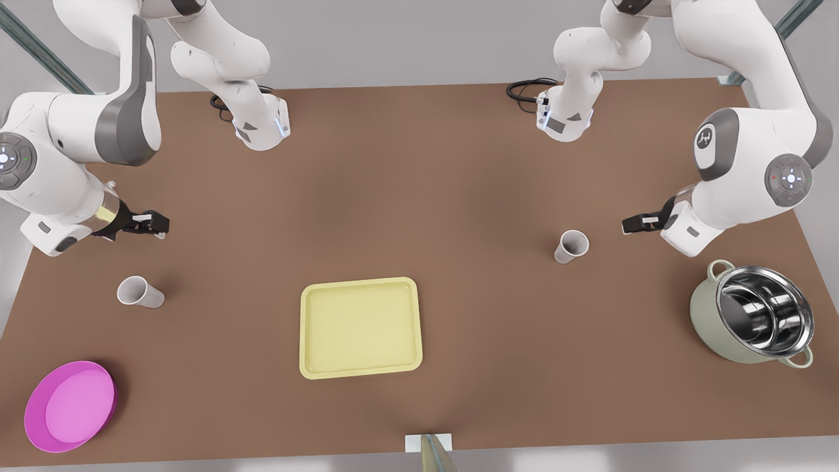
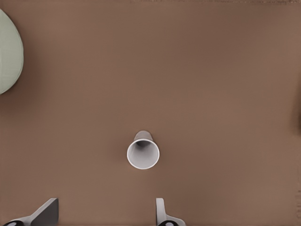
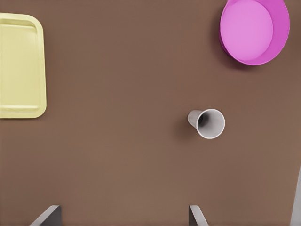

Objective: Use both arms to respectively pick up the white IKEA cups from the middle-left and middle-right positions, then place the white IKEA cups onto the middle-middle tray, ensuring that the cups remain upright and do not tip over

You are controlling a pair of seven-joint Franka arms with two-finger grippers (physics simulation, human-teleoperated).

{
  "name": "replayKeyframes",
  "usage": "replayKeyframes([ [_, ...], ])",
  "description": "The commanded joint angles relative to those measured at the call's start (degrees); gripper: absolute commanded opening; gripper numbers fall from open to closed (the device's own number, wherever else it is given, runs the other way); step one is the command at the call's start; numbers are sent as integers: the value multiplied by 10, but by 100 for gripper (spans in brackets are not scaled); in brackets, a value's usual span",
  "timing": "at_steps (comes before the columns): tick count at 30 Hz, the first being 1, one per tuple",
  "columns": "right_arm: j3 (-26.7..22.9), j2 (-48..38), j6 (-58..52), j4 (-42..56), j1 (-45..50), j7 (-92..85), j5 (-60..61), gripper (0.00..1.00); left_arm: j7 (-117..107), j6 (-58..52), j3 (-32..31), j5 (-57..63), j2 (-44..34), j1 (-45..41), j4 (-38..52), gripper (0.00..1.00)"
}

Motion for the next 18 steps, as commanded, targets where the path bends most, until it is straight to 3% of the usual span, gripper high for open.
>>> replayKeyframes([
  [1,0,-1,1,0,0,-6,1,100,-14,4,0,0,-1,-1,0,100],
  [3,-2,0,1,0,-4,-13,8,100,-14,13,0,-1,-1,-1,-25,100],
  [5,-2,8,3,-2,-12,-22,3,100,-14,89,1,-1,-1,-7,-106,100],
  [10,-15,90,44,12,-104,-130,1,100,-14,366,1,-1,1,-17,-301,100],
  [18,-16,207,214,2,-204,-241,49,100,-15,396,1,10,28,-17,-372,100],
])
